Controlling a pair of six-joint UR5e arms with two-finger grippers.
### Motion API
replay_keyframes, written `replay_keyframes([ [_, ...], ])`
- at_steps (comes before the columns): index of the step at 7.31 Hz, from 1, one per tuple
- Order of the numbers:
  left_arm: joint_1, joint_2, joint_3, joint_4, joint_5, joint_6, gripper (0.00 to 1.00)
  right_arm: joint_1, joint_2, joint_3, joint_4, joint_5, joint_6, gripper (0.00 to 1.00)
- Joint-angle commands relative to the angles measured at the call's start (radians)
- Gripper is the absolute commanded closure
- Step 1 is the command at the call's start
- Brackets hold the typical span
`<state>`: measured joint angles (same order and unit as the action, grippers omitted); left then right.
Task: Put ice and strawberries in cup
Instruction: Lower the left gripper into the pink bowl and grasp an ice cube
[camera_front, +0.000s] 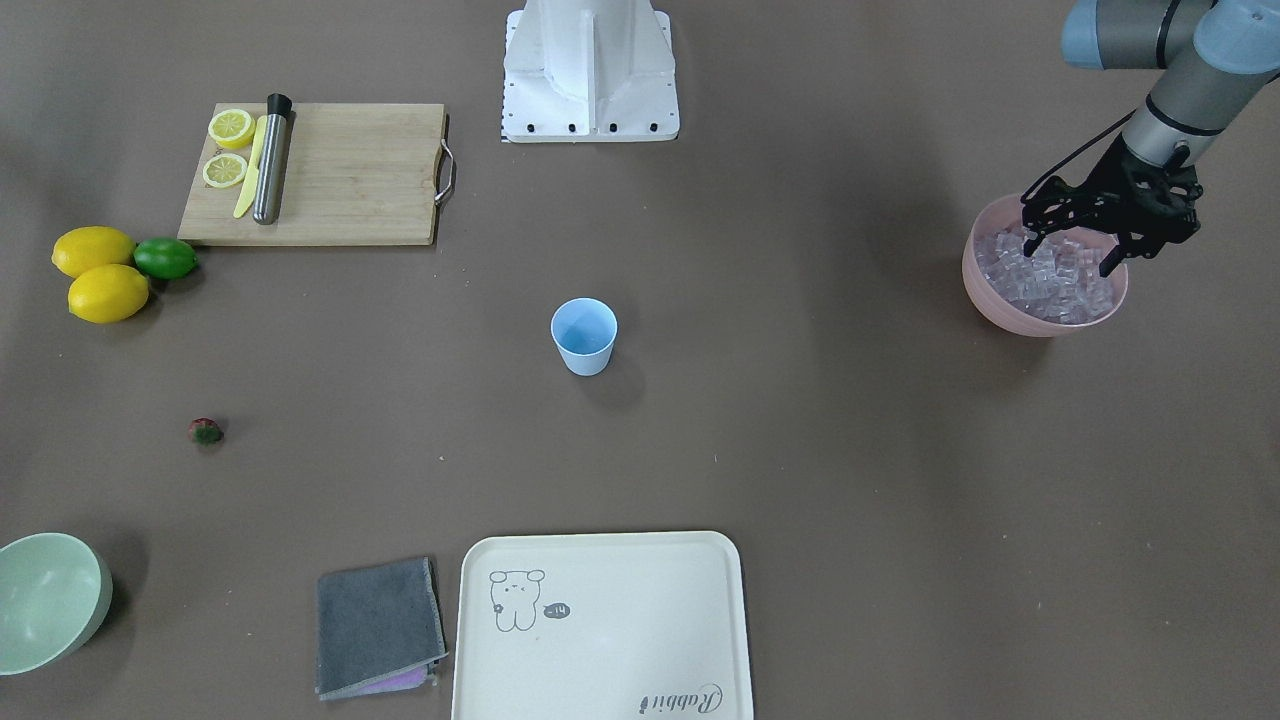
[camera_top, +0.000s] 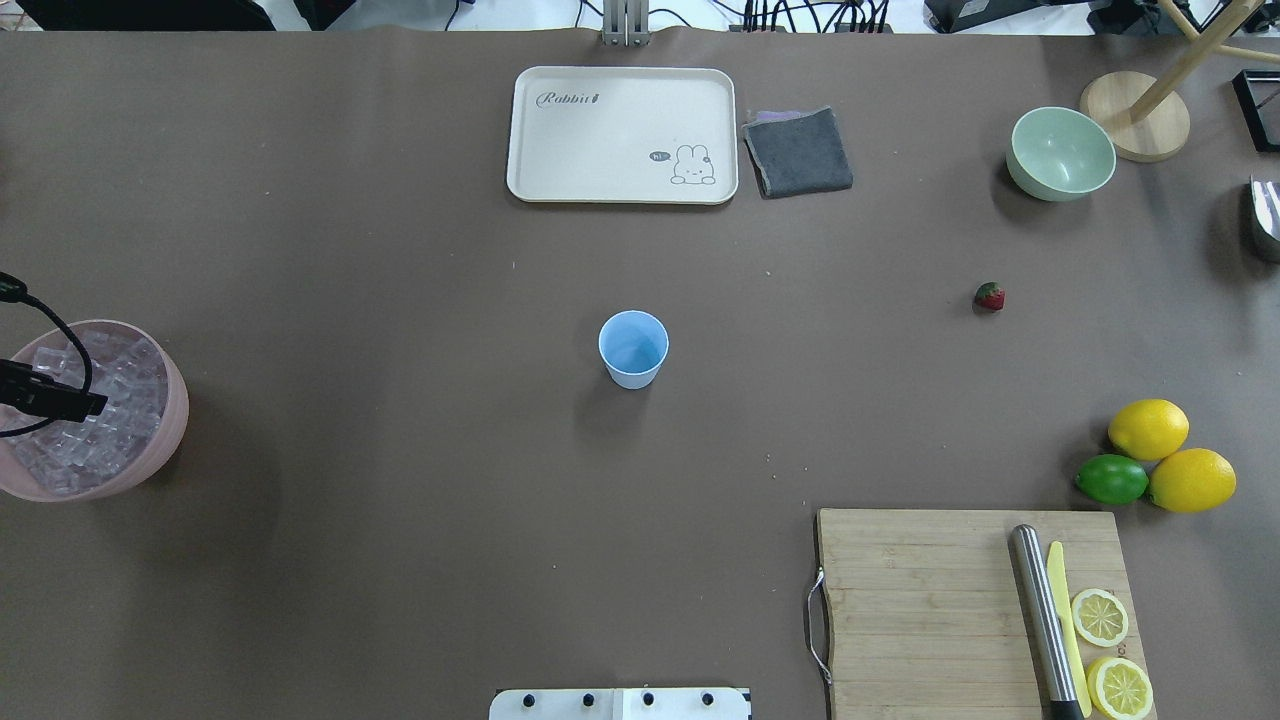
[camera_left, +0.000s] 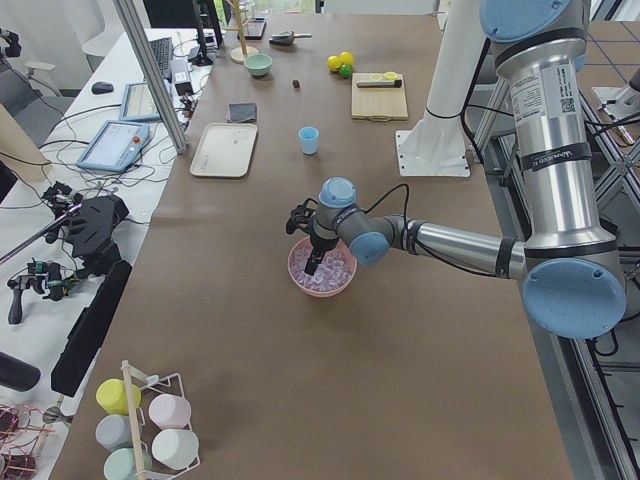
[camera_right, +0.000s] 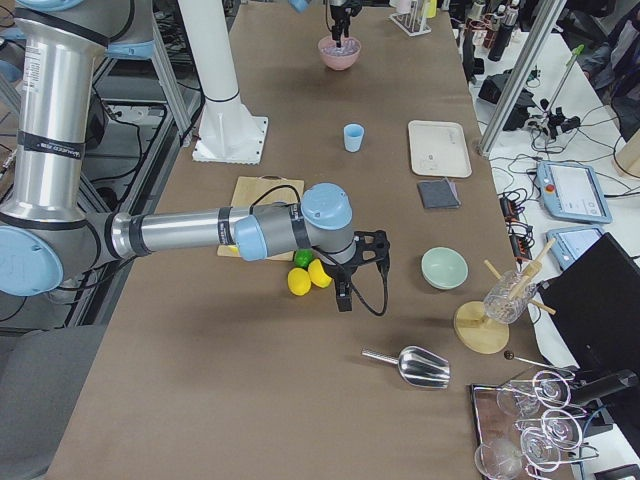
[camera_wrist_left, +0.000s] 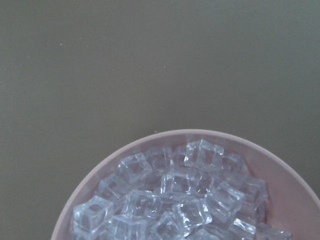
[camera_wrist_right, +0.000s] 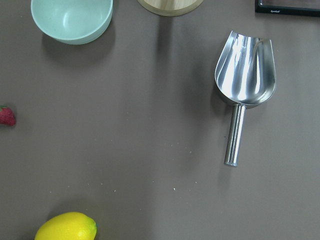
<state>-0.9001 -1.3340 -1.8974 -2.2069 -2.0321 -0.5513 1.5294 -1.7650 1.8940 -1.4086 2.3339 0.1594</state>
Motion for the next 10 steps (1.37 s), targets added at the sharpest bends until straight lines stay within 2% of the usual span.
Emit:
replay_keyframes([
  [1, 0.023, 0.009, 0.006, -0.002, 0.026, 0.001, 0.02, 0.0, 0.002, -0.003, 0.0, -0.001, -0.001, 0.0],
  [10, 0.05, 0.001, 0.035, -0.002, 0.027, 0.002, 0.02, 0.0, 0.004, -0.012, 0.007, -0.004, -0.003, 0.0],
])
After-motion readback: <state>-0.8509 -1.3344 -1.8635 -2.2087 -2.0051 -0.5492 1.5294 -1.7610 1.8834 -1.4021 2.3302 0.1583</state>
